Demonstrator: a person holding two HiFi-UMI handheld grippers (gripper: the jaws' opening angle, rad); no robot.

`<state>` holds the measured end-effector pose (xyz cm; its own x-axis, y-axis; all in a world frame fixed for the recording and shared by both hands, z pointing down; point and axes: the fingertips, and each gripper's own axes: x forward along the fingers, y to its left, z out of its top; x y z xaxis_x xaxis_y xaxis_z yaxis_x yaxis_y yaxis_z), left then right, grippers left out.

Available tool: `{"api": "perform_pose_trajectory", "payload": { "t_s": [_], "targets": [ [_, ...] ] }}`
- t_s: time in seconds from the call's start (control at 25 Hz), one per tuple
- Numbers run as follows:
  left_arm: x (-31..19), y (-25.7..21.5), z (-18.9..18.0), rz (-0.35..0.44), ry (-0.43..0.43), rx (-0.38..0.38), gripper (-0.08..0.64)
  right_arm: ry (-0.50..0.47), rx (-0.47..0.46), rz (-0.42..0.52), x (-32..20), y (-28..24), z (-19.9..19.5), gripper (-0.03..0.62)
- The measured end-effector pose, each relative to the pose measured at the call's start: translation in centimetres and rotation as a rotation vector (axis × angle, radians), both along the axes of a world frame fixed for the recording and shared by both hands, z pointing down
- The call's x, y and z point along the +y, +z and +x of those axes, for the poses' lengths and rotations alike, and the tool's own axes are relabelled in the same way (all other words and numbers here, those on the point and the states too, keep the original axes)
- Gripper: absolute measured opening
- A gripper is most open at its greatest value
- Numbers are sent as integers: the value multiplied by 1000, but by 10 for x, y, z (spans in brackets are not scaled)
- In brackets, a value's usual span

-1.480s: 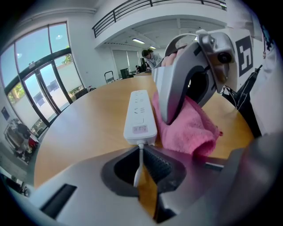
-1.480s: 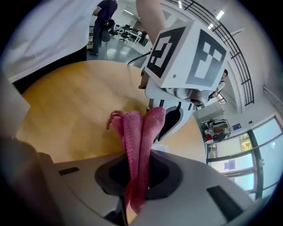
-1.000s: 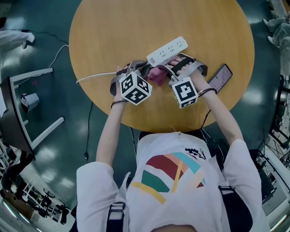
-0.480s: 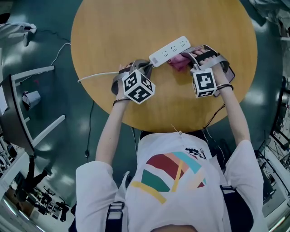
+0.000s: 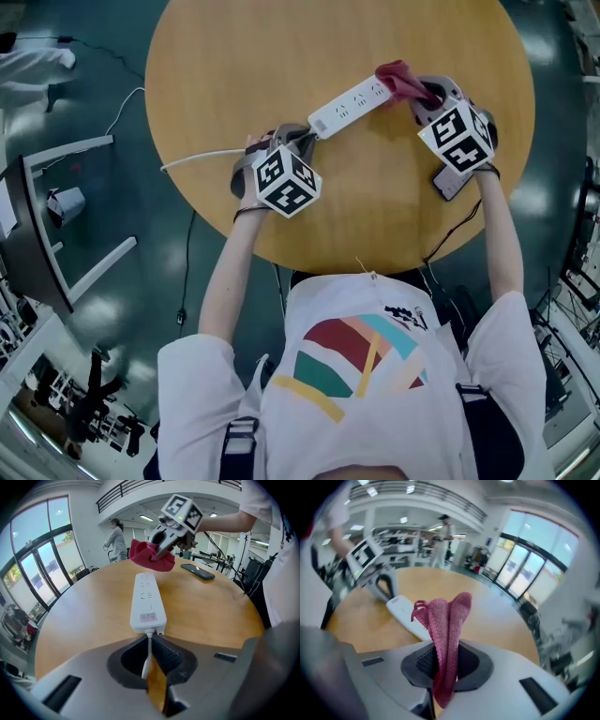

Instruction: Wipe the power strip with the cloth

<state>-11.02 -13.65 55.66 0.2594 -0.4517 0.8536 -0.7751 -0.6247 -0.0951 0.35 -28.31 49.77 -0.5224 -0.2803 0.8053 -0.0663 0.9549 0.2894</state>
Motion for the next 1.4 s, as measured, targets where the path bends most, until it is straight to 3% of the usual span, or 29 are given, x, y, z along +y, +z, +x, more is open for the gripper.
{"api": "perform_pose_trajectory", "payload": {
  "t_s": [0.12,0.24,0.32,0.76,1.0,1.2,1.28,1.4],
  "targets": [
    [-1,0,-1,-2,-4,-2,72,253,-100,-244,-32,1,-1,39],
    [-3,-1,2,-5,-8,2,72,362,-163,-452,-43,7,-10,39],
    [-3,-2,4,-5,-9,1,72,396,-165,-515,-46,13,-15,39],
    [-2,-1,0,0,-20,-13,72,372,-103,-553,-35,26,-35,40],
    [-2,-1,-1,4,-19,-9,72,363,-89,-577,-14,28,-15,39],
    [0,-1,1,8,-16,-6,72,410,-96,-625,10,32,8,39],
    [0,0,1,10,-14,-3,72,458,-128,-623,16,27,14,38],
    [1,-2,2,17,-15,0,72,492,-282,-685,44,-4,1,38]
  ]
}}
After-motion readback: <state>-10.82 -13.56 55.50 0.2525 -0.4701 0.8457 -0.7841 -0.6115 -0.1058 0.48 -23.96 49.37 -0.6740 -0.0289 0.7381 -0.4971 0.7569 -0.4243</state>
